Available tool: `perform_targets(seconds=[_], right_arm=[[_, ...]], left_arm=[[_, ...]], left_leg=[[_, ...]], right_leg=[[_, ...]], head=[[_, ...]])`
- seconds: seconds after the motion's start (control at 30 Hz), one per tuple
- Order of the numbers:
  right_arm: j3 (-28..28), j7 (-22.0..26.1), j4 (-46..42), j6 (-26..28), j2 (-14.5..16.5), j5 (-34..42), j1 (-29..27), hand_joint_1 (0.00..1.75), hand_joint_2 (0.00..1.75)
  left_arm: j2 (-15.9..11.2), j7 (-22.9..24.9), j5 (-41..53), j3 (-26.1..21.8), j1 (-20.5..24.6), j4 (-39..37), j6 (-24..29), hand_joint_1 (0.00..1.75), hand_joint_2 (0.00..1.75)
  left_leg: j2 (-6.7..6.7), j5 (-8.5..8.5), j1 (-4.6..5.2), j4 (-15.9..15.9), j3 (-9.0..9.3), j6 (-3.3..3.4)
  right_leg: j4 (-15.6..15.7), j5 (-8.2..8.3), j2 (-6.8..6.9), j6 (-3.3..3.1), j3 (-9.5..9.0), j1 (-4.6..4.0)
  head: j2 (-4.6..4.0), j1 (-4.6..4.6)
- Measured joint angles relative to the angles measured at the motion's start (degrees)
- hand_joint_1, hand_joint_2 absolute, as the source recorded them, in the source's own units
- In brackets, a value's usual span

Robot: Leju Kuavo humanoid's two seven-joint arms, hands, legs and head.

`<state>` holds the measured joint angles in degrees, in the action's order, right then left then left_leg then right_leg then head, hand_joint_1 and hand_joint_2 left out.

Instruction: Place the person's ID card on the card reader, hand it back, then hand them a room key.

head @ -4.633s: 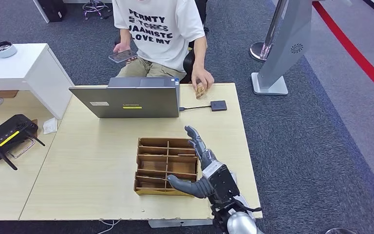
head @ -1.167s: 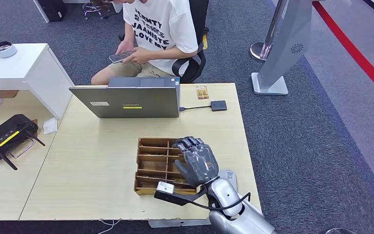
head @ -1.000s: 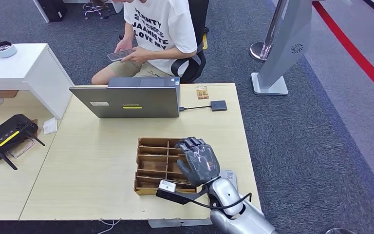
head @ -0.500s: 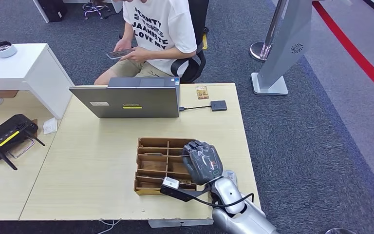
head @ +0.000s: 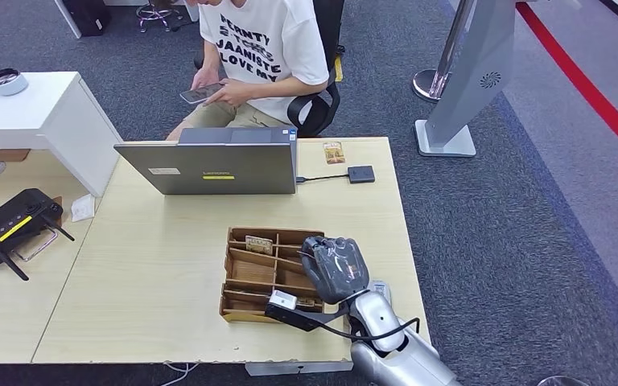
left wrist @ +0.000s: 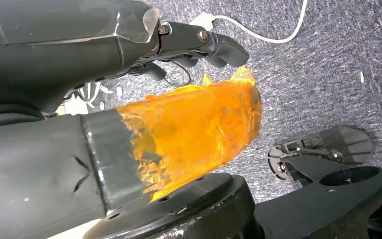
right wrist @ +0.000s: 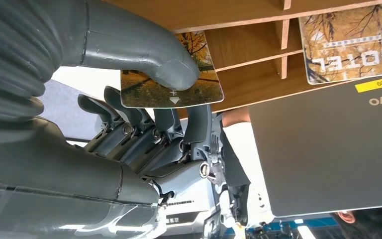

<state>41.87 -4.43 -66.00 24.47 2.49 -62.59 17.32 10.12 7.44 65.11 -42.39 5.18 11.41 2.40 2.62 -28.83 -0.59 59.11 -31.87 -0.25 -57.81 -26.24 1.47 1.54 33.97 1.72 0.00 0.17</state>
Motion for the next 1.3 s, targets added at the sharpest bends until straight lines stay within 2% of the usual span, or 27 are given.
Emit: perform_targets(seconds=[0.13,0.27,0.43,0.57,0.77,0.97,1.3], right_arm=[[-0.6,1.4,-0.5,0.1,0.2,2.0,-0.3,1.75,1.75],[-1.9,5.8,-3.9,1.6,0.3,8.4,-1.9,1.75,1.75],[-4.7,13.7,-14.9,7.4,0.8,19.1,-6.0,1.75,1.75],[-6.1,16.2,-21.7,9.5,1.2,22.1,-8.4,1.75,1.75],[-9.2,23.0,-31.7,12.5,2.7,25.9,-12.3,1.75,1.75],[-10.7,24.7,-37.8,12.5,3.4,26.7,-14.4,1.75,1.75],[-10.8,24.5,-40.1,12.5,3.6,31.3,-14.6,1.75,1.75]], left_arm=[[0.0,0.0,0.0,0.0,0.0,0.0,0.0,0.0,0.0],[0.0,-0.4,-0.3,0.0,-0.1,0.0,0.3,0.0,0.0],[0.0,-1.1,-0.7,0.0,-0.5,0.0,1.1,0.0,0.0],[0.0,-1.3,-0.7,0.0,-0.7,0.0,1.3,0.0,0.0],[0.0,-1.2,-0.6,0.0,-0.9,0.0,1.6,0.0,0.0],[0.0,-1.3,-0.8,0.0,-0.8,0.0,1.8,0.0,0.0],[0.0,-1.6,-1.4,-0.2,-0.8,0.0,2.2,0.0,0.0]], left_leg=[[0.0,0.0,0.0,0.0,0.0,0.0],[-0.01,0.01,0.0,0.0,-0.01,0.0],[-0.01,-0.01,0.0,0.0,-0.03,0.0],[0.0,-0.01,0.0,0.0,-0.03,0.0],[0.0,0.0,0.0,0.0,-0.01,0.0],[0.01,0.0,0.0,0.0,0.0,-0.01],[0.01,0.0,0.0,0.0,0.0,0.0]], right_leg=[[0.0,0.0,0.0,0.0,0.0,0.0],[0.0,0.0,0.01,0.0,0.0,0.0],[0.0,-0.01,0.01,0.0,0.03,0.0],[0.0,-0.02,0.01,0.0,0.03,0.0],[0.0,-0.01,0.0,-0.01,0.01,0.0],[0.0,-0.01,-0.01,-0.01,0.01,0.0],[0.0,-0.01,-0.01,-0.01,0.0,0.0]], head=[[0.0,0.01],[0.0,0.01],[0.0,0.01],[0.0,0.01],[0.0,0.01],[0.0,0.0],[0.0,0.0]])
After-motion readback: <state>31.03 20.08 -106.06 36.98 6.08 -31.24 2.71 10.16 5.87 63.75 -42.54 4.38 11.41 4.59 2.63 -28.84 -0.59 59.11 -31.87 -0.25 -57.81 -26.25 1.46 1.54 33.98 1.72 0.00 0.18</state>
